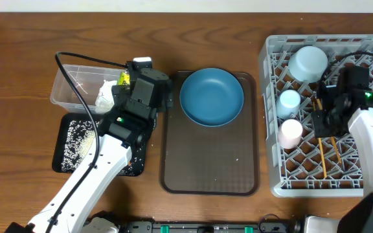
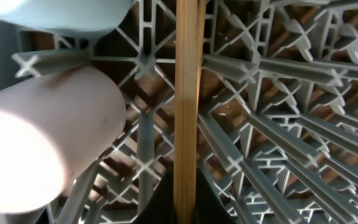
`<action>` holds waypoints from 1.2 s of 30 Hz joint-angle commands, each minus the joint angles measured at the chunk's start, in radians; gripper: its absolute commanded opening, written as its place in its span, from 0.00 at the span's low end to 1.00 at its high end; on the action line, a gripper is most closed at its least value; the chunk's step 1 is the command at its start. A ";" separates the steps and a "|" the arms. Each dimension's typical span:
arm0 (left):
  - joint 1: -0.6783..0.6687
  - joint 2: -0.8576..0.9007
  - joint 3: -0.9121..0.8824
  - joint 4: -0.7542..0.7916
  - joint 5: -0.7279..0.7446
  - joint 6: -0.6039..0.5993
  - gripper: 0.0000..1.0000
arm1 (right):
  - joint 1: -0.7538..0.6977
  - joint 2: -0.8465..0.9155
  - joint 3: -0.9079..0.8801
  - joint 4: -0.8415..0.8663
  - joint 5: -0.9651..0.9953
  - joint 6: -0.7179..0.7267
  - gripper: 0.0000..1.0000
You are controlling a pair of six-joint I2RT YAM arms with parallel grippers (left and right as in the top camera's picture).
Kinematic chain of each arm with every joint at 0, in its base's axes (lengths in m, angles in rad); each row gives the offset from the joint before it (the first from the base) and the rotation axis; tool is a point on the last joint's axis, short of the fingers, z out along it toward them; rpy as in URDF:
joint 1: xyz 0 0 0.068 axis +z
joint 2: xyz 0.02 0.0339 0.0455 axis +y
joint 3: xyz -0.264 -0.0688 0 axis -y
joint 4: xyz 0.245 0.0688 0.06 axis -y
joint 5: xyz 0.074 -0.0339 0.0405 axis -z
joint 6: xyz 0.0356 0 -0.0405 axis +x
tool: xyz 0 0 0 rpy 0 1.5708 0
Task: Sort waste into correct bins and load items into the dishwasher rack
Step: 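Carry the second chopstick over the rack beside the pink cup, then insert the chopstick into a rack slot and open the right gripper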
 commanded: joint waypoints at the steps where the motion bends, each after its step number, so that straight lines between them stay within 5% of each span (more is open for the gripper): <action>1: 0.000 -0.005 0.001 -0.003 -0.024 0.009 0.99 | -0.004 0.018 -0.003 0.017 0.020 -0.013 0.01; 8: 0.000 -0.005 0.001 -0.003 -0.024 0.009 0.99 | -0.004 0.019 -0.003 0.042 0.046 -0.022 0.04; 11: 0.000 -0.005 0.001 -0.002 -0.024 0.009 0.99 | -0.004 0.019 -0.003 0.048 0.045 -0.019 0.25; 15: 0.000 -0.005 0.001 -0.003 -0.024 0.009 0.99 | -0.004 0.019 -0.003 0.049 0.045 -0.019 0.37; 32: 0.000 -0.005 0.001 -0.002 -0.024 0.009 0.98 | -0.003 -0.081 0.110 -0.033 -0.086 0.142 0.33; 36: 0.000 -0.005 0.001 -0.002 -0.024 0.009 0.99 | -0.004 -0.133 0.131 -0.011 -0.083 0.142 0.26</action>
